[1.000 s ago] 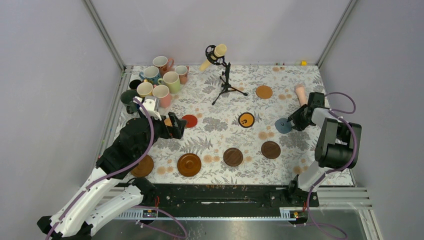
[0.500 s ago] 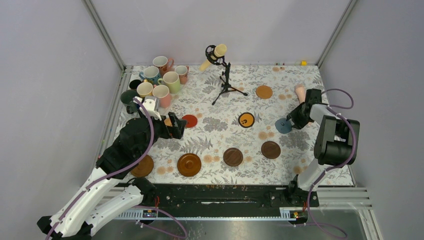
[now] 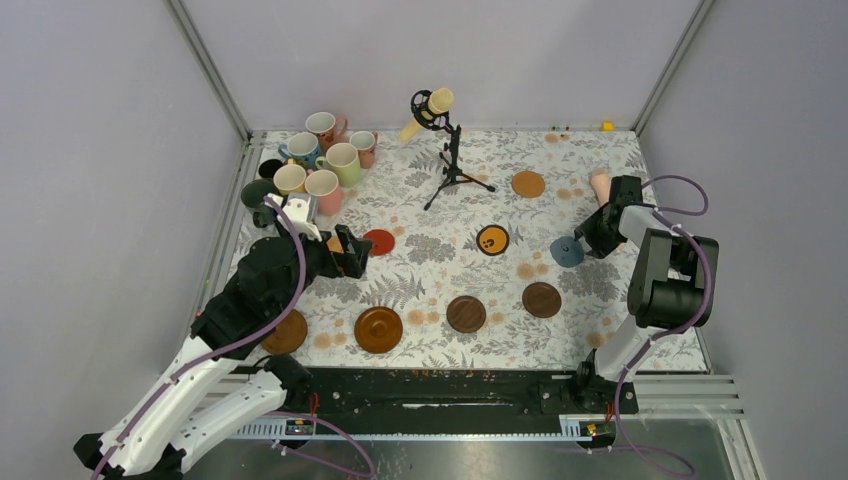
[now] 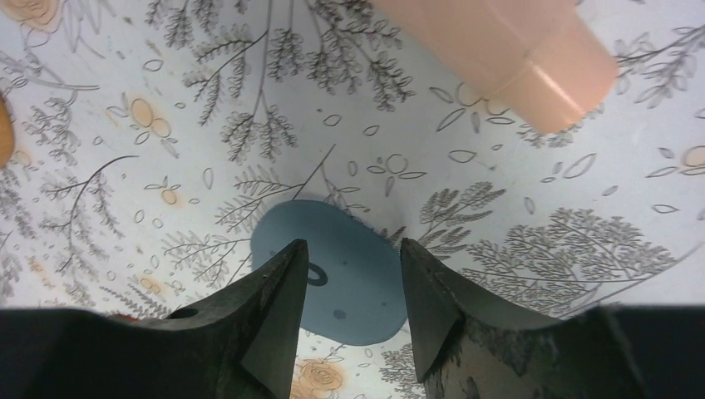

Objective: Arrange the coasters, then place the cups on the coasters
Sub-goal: Move the coaster to the center of the board.

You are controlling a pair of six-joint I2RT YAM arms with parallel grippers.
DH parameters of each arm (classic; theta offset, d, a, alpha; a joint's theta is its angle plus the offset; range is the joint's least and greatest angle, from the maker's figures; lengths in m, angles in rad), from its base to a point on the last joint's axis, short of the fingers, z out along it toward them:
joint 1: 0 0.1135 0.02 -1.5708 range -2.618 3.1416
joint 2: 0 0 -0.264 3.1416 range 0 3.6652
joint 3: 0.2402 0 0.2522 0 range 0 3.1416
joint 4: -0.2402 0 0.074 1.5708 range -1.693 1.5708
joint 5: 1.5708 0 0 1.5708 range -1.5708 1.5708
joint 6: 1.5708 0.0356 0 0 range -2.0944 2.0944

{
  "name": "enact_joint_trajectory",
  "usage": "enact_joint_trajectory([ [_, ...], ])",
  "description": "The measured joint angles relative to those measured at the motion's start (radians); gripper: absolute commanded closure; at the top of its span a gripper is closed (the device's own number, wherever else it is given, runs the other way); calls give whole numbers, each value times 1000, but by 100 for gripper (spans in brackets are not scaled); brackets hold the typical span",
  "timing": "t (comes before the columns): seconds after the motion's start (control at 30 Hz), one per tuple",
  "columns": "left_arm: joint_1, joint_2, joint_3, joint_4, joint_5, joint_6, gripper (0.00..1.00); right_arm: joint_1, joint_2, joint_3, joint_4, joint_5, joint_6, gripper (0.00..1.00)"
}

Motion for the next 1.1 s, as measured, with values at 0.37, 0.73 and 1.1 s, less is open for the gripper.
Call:
enact_joint_trajectory([
  [0.37, 0, -2, 0, 0, 5, -3, 1, -2, -3, 2, -20, 19, -9, 46],
  [0.73, -1, -2, 0, 0, 6, -3, 1, -1, 30, 18, -14, -67, 0, 48],
  [1.1, -1, -3, 0, 0, 11, -3, 1, 58, 44, 21, 5, -139, 14, 49],
])
